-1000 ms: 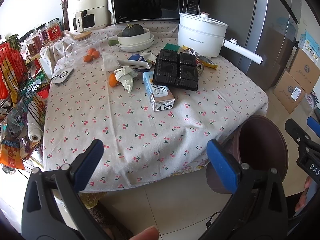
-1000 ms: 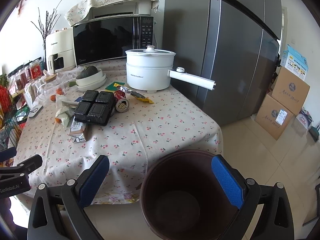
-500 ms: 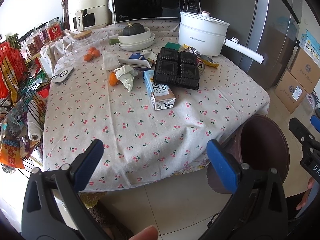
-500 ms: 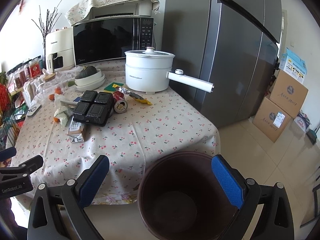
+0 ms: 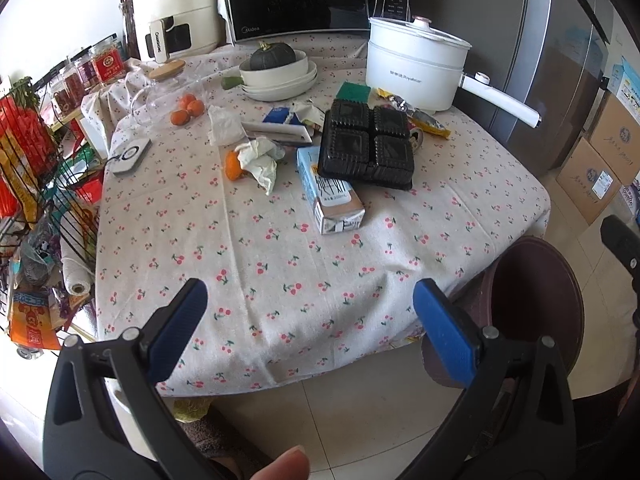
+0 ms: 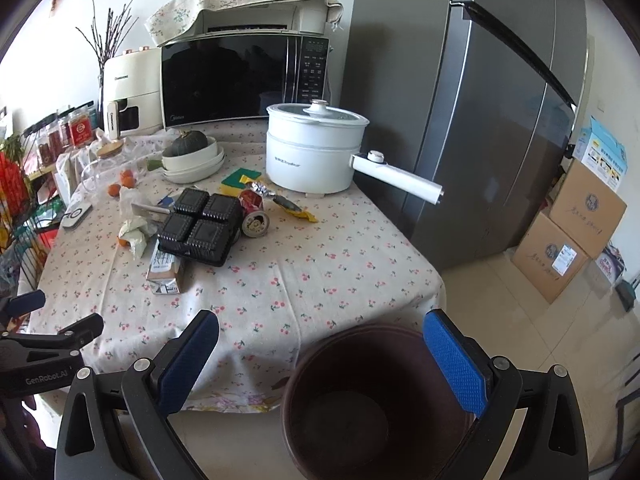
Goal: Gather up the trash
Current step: 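Grasp the milk carton with the left tool while the right tool approaches the black tray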
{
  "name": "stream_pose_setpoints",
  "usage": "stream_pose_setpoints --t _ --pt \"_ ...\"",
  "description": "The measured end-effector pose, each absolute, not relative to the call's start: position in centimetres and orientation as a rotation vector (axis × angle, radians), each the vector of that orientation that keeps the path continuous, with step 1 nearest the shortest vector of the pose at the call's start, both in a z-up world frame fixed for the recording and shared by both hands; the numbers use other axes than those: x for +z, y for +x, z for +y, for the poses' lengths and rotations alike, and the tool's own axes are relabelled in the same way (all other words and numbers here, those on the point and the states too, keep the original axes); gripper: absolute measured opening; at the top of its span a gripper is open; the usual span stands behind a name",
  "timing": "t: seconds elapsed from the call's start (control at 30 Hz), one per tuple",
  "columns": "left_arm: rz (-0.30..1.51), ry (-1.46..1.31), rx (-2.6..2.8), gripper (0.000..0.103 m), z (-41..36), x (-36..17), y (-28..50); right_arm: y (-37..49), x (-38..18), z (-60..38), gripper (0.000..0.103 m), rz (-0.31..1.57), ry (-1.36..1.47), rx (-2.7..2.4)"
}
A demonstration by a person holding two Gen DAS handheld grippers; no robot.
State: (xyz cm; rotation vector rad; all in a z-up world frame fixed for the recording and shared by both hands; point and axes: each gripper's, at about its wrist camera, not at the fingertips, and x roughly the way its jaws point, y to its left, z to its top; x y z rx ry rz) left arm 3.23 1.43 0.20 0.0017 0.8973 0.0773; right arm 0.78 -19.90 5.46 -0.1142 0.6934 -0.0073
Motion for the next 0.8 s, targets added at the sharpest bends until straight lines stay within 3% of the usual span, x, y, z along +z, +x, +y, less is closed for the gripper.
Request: stream_pose_setpoints --t 0.27,0.5,0.8 --pt "0.851 0.016 0.081 0.102 1.4 0.7 6.7 6.0 6.9 -19.2 0.103 0.710 -0.103 0.032" --pt "0.967 0.001 0.045 0.102 1.6 -1.7 11.0 10.2 3.0 -19.7 0.103 0.849 -0.130 0.075" --pt "1.093 -0.084 0.015 0.098 3.1 -4.4 16.1 13.3 3.0 -21.4 0.103 0.857 -0.134 0.043"
